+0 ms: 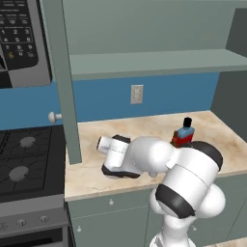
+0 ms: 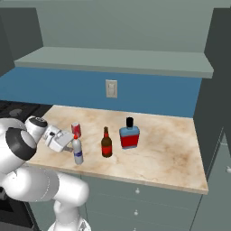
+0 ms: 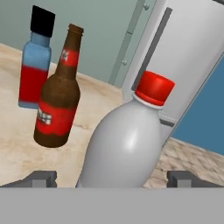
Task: Sort all alcoholic drinks to one cabinet, and non-alcoholic drinks to the other.
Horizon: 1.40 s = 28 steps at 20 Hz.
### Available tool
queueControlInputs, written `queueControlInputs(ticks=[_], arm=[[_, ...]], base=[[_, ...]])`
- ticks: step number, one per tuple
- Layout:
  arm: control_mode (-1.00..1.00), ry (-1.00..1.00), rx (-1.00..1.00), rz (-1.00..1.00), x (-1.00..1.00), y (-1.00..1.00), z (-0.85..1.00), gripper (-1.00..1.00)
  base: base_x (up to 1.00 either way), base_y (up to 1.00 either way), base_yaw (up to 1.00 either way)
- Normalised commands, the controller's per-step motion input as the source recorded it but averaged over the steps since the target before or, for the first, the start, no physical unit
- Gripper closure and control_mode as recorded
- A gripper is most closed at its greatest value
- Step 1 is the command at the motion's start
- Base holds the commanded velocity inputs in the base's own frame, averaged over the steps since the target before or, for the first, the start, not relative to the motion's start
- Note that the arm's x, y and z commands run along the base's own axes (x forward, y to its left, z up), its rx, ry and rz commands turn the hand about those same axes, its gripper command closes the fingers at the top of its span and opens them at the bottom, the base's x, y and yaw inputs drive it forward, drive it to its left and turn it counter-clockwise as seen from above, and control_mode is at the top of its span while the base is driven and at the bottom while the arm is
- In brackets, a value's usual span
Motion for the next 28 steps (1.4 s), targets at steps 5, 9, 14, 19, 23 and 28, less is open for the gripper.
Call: queueControlInputs(ticks=[5,9,14,19,23,28], arm=[[-1.0,0.01,-0.04,0.0,-0.02,-0.13,0.0,-1.0],[-1.0,0.0,-0.03,0.0,-0.01,-0.13,0.0,-1.0],[-1.0,0.0,-0.01,0.0,-0.01,-0.08,0.0,-1.0],[-1.0,0.0,0.0,0.0,0.0,0.0,0.0,1.0],[-1.0,0.0,0.0,0.0,-0.06,-0.05,0.0,1.0],[-1.0,-0.01,0.0,0.01,-0.26,-0.06,0.21,1.0]], base=[[0.0,0.0,0.0],[0.0,0.0,0.0],[0.0,0.0,0.0],[0.0,0.0,0.0],[0.0,0.0,0.0],[0.0,0.0,0.0]])
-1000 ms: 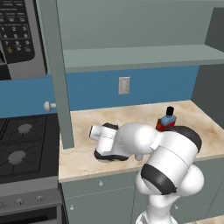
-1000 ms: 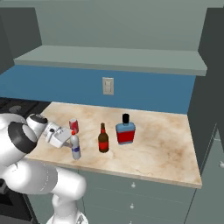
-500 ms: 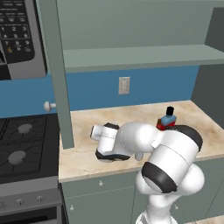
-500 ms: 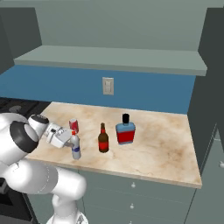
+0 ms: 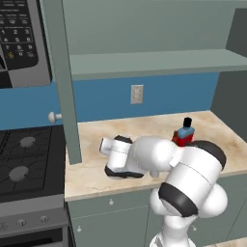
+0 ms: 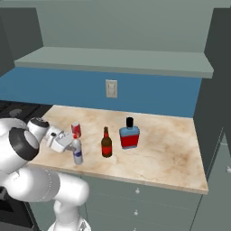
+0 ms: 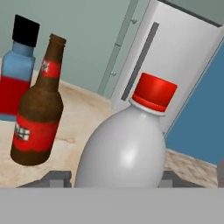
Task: Sort all alcoholic drinks to one cabinet, and non-alcoholic drinks to the other.
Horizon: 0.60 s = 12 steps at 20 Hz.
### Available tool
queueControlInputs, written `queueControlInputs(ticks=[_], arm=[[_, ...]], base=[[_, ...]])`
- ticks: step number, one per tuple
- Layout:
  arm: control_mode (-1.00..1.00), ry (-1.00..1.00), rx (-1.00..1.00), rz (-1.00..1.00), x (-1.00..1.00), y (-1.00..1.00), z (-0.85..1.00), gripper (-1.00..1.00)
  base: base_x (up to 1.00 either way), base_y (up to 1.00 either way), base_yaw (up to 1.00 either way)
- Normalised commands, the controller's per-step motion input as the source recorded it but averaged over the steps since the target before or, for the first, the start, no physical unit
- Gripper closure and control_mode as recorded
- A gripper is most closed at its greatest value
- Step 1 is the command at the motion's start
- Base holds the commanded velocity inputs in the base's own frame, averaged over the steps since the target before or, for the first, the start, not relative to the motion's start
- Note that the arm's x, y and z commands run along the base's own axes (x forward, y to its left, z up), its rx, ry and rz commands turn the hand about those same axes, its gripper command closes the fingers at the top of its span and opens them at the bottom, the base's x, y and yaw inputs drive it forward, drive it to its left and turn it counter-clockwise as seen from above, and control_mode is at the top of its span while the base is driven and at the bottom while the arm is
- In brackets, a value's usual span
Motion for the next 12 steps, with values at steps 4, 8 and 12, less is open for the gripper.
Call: queueControlInputs(ticks=[4,8,12], arm=[[-1.0,-0.03,0.0,0.1,-0.29,-0.02,0.7,1.0],[-1.0,-0.01,0.0,0.18,-0.16,-0.04,0.86,1.0],[-1.0,0.0,0.0,0.2,-0.07,-0.11,0.81,1.0]], base=[[0.0,0.0,0.0],[0.0,0.0,0.0],[0.0,0.0,0.0]])
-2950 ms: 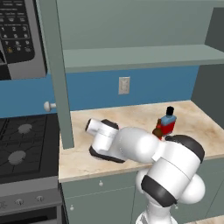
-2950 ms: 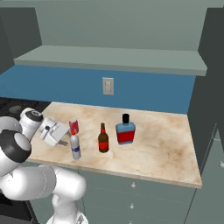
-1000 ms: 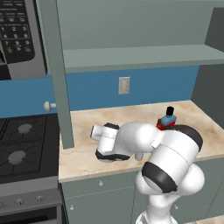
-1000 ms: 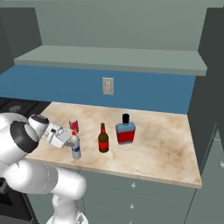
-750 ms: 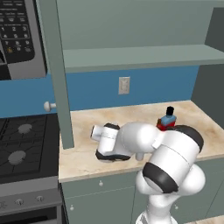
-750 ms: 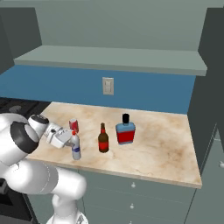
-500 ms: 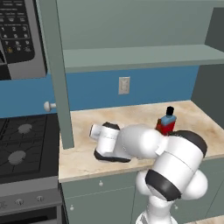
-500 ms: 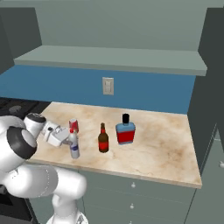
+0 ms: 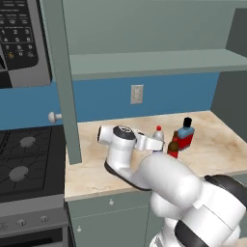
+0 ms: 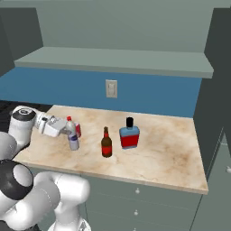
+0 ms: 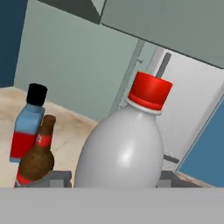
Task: Sort all alcoholic drinks to one cabinet, and non-alcoholic drinks to the other.
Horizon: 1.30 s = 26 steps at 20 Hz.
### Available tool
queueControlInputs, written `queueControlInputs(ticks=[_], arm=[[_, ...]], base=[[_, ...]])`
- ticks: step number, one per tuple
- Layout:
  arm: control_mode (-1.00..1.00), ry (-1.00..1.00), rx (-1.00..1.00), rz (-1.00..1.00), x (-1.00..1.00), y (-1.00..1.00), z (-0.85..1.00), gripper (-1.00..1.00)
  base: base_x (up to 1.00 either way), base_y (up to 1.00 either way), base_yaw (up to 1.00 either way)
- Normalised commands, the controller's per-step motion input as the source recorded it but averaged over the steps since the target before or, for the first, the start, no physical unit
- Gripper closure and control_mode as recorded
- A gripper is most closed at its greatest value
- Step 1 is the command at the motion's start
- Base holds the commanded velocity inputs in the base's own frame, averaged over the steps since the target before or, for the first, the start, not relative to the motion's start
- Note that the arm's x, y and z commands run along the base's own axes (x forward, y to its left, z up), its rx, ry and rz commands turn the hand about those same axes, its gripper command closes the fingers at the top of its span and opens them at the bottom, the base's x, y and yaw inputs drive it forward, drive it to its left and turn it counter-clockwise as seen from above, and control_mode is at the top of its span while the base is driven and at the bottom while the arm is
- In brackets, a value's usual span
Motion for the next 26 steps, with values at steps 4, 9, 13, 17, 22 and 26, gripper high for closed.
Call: queueControlInputs(ticks=[4,9,13,17,22,26], arm=[[-1.0,0.0,0.08,0.29,-0.01,-0.11,0.72,1.0],[-1.0,0.0,0.16,0.37,0.0,-0.12,0.68,1.0],[-1.0,0.0,0.19,0.4,0.0,-0.17,0.63,1.0],[-1.0,0.0,0.12,0.33,-0.02,-0.11,0.62,1.0],[-1.0,0.0,0.09,0.34,0.0,0.0,0.57,1.0],[-1.0,-0.01,0.06,0.3,0.0,-0.02,0.69,1.0]], base=[[0.0,0.0,0.0],[0.0,0.0,0.0],[0.0,0.0,0.0],[0.0,0.0,0.0],[0.0,0.0,0.0],[0.0,0.0,0.0]])
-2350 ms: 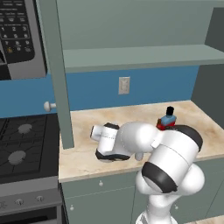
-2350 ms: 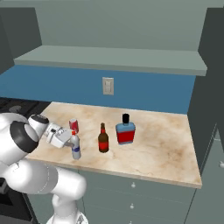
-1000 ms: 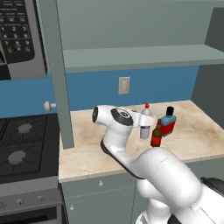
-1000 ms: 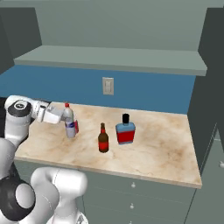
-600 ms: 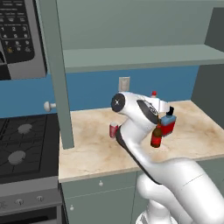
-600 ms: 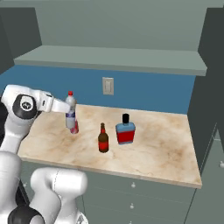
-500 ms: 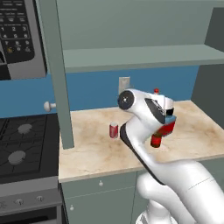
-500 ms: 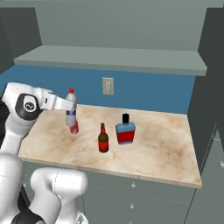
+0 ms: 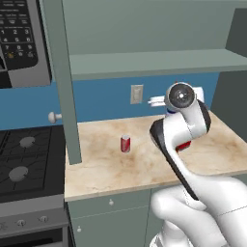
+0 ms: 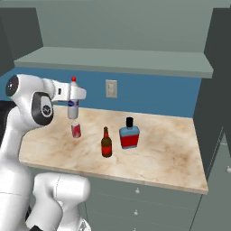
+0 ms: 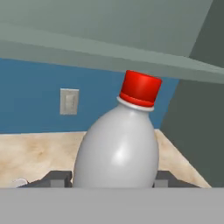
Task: Sort all alcoholic drinks to one cabinet, and non-alcoholic drinks to the other.
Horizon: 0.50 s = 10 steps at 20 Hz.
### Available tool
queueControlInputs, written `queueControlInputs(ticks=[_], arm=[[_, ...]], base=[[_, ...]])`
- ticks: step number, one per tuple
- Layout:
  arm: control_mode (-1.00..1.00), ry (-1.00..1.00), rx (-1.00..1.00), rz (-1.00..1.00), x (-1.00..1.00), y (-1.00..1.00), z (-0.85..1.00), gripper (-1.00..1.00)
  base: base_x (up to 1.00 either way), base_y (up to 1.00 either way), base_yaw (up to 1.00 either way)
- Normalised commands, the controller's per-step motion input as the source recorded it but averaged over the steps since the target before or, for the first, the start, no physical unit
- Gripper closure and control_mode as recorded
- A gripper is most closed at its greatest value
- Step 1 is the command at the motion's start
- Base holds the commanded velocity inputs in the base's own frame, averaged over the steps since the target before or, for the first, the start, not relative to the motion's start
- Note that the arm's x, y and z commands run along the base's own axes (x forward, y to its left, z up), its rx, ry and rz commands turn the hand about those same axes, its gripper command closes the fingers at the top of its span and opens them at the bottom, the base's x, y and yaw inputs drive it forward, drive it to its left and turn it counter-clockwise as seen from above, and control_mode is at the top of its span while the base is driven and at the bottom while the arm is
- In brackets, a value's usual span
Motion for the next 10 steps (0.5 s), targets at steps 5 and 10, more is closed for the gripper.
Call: queueControlInputs(ticks=[5,10], arm=[[-1.0,-0.15,0.0,0.18,0.0,-0.13,0.61,1.0],[-1.0,-0.23,0.0,0.06,0.0,-0.15,0.56,1.0]], base=[[0.0,0.0,0.0],[0.0,0.0,0.0]])
